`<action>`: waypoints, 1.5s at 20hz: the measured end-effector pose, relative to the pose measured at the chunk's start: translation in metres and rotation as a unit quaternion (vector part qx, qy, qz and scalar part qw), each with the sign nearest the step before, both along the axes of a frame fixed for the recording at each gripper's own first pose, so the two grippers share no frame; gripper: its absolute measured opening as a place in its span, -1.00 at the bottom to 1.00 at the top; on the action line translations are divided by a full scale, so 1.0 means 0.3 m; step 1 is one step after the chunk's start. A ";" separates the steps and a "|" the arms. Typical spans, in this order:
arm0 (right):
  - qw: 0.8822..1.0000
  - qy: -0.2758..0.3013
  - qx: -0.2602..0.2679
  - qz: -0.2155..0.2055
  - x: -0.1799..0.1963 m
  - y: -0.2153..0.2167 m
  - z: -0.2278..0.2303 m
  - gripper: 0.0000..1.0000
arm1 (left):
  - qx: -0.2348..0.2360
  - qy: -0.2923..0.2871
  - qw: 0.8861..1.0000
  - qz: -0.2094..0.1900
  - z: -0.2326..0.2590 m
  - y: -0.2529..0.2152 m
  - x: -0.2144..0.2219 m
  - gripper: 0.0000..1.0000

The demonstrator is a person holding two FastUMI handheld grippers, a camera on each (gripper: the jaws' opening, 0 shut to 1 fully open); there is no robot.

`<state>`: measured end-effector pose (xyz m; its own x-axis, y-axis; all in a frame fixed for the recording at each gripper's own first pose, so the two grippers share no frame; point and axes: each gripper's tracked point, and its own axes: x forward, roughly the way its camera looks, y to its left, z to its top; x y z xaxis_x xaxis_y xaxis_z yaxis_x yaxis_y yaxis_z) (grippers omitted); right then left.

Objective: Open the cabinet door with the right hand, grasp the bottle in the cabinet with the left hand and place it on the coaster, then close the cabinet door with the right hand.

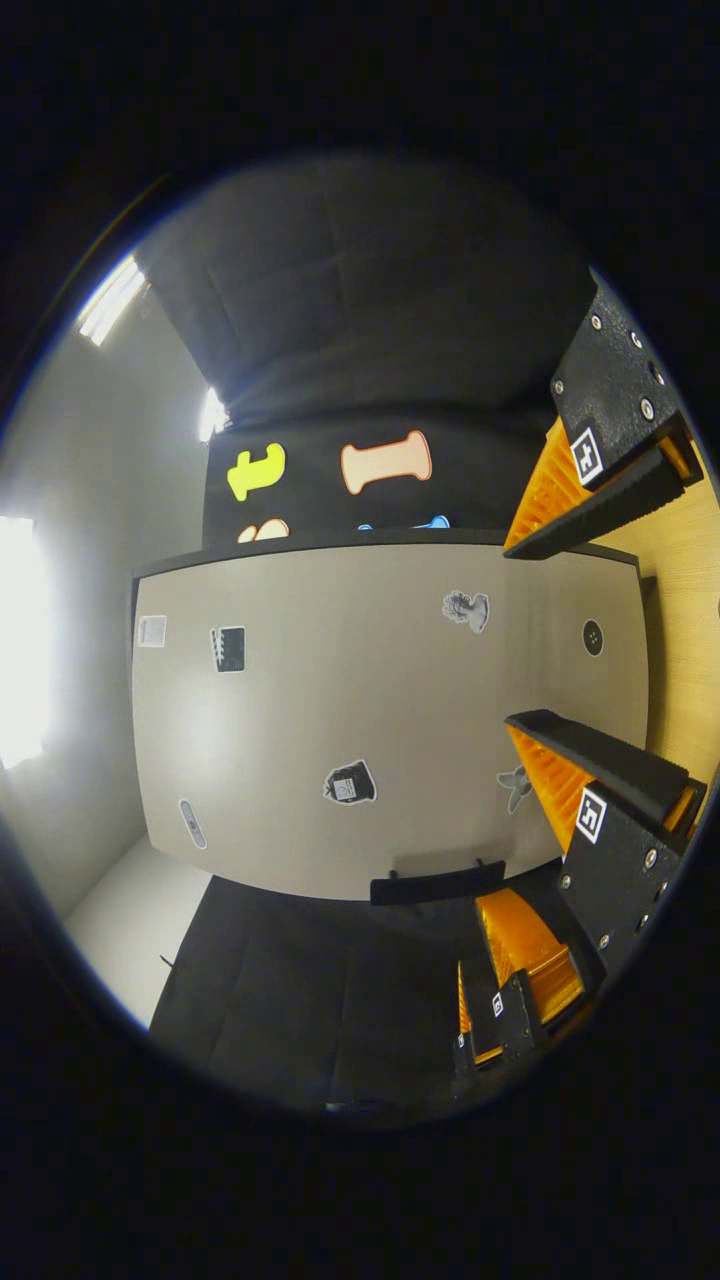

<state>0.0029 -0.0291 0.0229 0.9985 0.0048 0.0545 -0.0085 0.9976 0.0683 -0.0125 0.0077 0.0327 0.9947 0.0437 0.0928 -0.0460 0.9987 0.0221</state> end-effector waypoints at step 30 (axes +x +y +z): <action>1.000 -0.002 0.014 -0.002 0.017 -0.021 -0.011 0.87 | -0.008 0.012 1.000 -0.003 -0.025 -0.001 0.010 0.75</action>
<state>0.0080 -0.0353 0.0197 0.9982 -0.0009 0.0594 -0.0047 0.9954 0.0956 -0.0094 0.0074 0.0251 0.9969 0.0400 0.0682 -0.0406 0.9991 0.0074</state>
